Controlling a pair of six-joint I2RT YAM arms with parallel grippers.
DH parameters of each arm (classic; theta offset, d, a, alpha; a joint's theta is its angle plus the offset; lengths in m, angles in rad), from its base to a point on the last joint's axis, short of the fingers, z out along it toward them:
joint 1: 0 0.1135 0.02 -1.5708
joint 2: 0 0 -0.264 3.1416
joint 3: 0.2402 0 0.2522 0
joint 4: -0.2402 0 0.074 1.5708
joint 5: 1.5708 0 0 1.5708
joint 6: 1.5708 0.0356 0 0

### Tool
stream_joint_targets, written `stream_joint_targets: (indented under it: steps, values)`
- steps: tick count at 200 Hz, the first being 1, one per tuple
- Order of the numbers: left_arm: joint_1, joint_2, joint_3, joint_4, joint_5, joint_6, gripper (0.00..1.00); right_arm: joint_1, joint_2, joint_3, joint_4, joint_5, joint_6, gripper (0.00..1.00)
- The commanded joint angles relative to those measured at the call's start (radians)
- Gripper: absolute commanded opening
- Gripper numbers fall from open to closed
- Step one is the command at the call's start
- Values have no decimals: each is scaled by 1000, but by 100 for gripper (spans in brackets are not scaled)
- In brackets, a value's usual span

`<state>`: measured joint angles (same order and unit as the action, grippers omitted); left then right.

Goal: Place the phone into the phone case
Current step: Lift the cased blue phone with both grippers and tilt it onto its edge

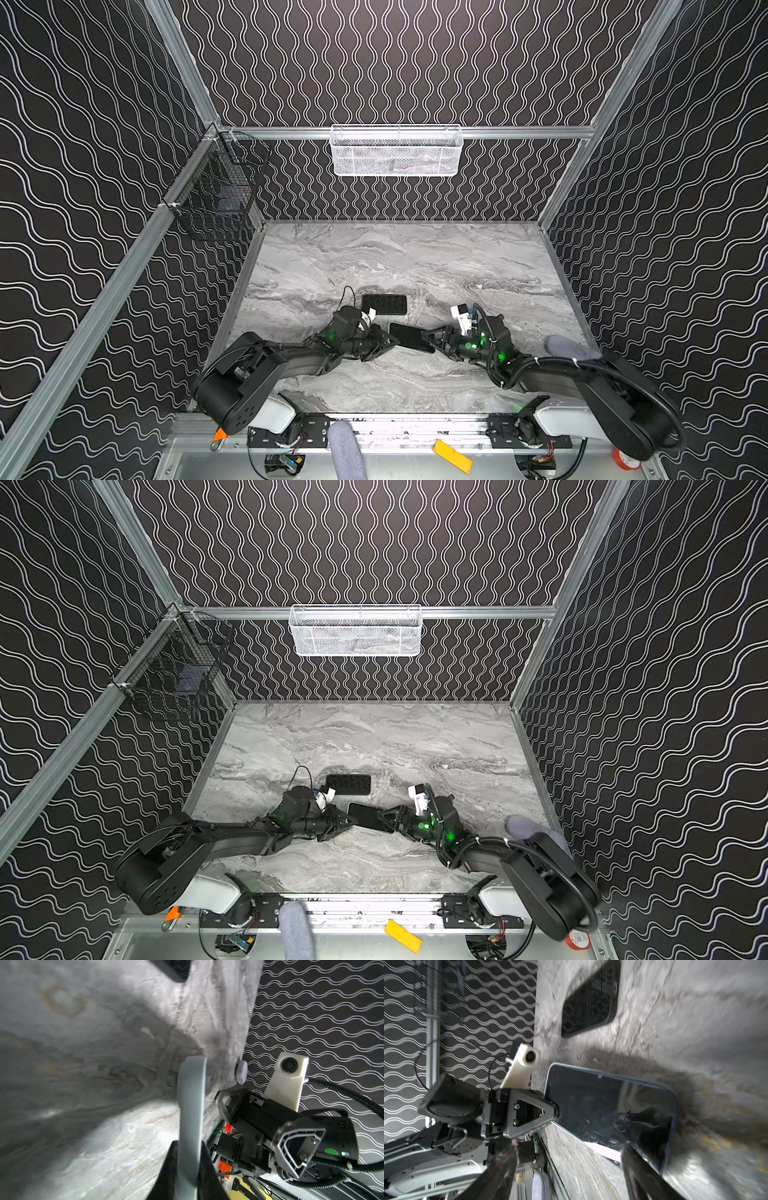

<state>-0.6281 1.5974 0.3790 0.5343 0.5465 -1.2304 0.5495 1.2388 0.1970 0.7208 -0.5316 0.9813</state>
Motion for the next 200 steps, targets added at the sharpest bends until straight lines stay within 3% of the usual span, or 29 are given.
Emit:
stream_joint_targets:
  steps: [1,28,57,79,114,161,200]
  values:
    - [4,-13,-5,-48,-68,-13,0,-27,-138,36,-230,66,-76,84]
    - [29,-22,-24,69,-47,-51,0,-72,-304,101,-532,172,-138,90]
    - [91,-3,-26,286,23,-132,0,-178,-310,84,-521,27,-139,90]
    - [136,23,0,453,68,-213,0,-220,-253,74,-398,-113,-109,89]
    - [173,37,69,544,90,-281,0,-233,-181,73,-182,-221,-10,89]
    - [174,24,108,534,86,-295,0,-255,-47,57,247,-243,236,86]
    - [173,20,95,555,87,-311,0,-257,168,103,565,-263,392,83]
